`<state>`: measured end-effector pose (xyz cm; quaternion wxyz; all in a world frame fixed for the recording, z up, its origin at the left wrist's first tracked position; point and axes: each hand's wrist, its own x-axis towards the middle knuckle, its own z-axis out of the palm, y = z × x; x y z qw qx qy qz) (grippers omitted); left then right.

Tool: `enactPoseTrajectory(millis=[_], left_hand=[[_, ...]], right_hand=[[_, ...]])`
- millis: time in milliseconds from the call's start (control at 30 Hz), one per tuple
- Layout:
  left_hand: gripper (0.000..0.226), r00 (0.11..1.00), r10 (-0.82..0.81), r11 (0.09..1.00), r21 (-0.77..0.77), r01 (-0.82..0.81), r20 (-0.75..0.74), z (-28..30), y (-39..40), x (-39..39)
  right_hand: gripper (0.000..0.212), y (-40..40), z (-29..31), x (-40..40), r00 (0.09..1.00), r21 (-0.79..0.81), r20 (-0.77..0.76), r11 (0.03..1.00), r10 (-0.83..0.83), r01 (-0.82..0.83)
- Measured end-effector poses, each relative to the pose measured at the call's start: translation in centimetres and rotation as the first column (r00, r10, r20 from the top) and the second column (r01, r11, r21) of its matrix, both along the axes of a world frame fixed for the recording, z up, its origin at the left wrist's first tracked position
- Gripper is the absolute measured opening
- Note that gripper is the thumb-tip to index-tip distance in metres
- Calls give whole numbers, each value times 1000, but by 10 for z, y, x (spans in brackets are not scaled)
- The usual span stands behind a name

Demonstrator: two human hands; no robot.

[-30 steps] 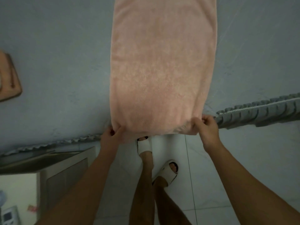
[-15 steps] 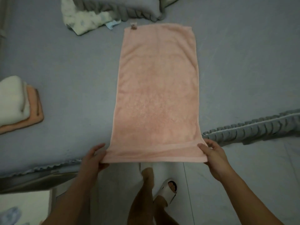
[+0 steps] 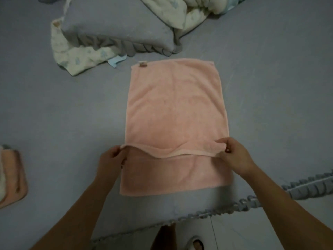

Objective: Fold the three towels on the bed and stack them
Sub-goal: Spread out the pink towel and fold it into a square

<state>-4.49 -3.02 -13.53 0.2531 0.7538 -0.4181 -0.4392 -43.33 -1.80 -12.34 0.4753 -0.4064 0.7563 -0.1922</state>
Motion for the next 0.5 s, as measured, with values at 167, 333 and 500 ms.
enactPoseTrajectory(millis=[167, 333, 500], left_hand=[[43, 979, -64, 995, -68, 78, 193, -23, -81, -1], [30, 985, -97, 994, -33, 103, 144, -26, -166, -10], [15, 999, -14, 998, -57, 16, 44, -19, -228, -24]], right_hand=[[50, -51, -14, -10, 887, 161, -159, 898, 433, -410], [35, -96, -11, -16, 665, 141, -410, 763, 625, -630], [15, -159, 8, -12, 961, -119, -206, 970, 185, -213]])
